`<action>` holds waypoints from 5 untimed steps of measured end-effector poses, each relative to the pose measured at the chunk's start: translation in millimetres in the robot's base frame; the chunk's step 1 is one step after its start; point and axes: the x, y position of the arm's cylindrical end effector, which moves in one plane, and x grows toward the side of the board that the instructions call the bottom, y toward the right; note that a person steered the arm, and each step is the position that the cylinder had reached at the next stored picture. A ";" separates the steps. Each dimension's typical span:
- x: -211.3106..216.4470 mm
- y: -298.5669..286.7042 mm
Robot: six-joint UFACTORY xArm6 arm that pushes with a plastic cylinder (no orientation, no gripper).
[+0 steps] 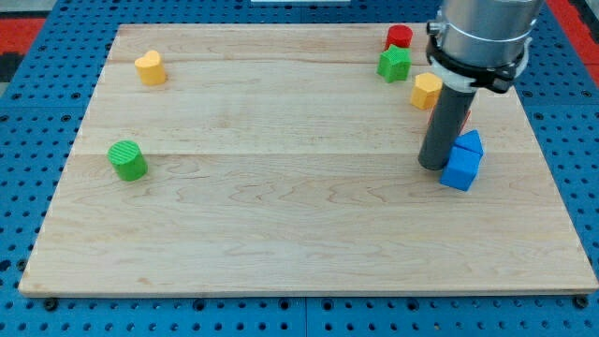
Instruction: Move the cube towards the bottom right side
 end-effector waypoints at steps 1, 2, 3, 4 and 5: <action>2.1 21.2; 20.9 35.3; 28.7 36.7; 25.5 64.1; 22.5 88.2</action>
